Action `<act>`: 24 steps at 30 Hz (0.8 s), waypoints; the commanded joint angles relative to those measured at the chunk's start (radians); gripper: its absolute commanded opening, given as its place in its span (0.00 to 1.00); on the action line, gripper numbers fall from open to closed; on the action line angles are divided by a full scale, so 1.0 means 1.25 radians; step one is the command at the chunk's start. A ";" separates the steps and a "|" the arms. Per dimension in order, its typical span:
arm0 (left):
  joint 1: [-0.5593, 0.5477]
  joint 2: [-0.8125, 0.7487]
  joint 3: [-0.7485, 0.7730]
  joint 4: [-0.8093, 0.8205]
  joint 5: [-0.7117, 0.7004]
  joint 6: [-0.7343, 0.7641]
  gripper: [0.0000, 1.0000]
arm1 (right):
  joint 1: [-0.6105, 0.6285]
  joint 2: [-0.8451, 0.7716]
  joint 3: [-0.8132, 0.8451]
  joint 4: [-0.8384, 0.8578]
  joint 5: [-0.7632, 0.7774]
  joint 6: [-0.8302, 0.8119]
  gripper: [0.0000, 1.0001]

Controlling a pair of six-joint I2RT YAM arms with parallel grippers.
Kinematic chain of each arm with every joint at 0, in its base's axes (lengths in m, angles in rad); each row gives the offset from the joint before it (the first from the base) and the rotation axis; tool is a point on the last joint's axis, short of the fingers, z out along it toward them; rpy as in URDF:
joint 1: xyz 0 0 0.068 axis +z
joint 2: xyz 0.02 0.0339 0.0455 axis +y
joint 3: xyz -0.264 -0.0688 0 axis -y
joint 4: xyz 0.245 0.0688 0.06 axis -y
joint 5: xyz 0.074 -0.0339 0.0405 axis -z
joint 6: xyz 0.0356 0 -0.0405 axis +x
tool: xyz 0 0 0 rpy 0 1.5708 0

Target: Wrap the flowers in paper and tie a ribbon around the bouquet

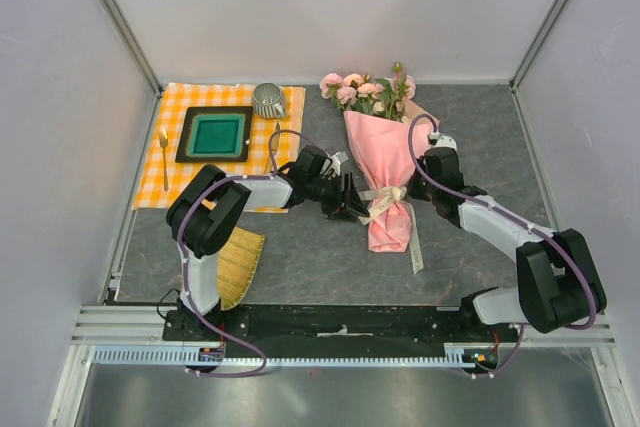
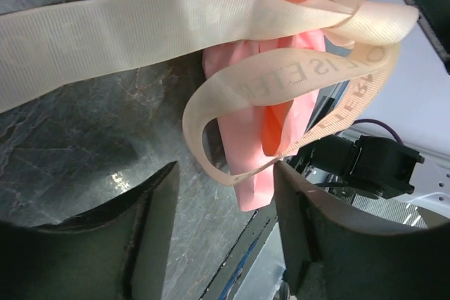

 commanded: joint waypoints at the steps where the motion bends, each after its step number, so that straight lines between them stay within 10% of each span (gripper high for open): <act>1: 0.002 0.009 0.033 0.047 0.021 0.034 0.59 | -0.008 0.003 0.043 0.039 -0.021 0.022 0.00; 8: 0.002 0.017 0.037 0.080 0.057 0.010 0.41 | -0.016 0.029 0.072 0.039 -0.036 0.029 0.00; 17: 0.002 0.018 0.005 0.125 0.092 -0.026 0.61 | -0.022 0.039 0.084 0.039 -0.049 0.031 0.00; 24: 0.002 0.013 0.022 0.069 0.037 0.001 0.09 | -0.025 0.044 0.086 0.042 -0.042 0.048 0.00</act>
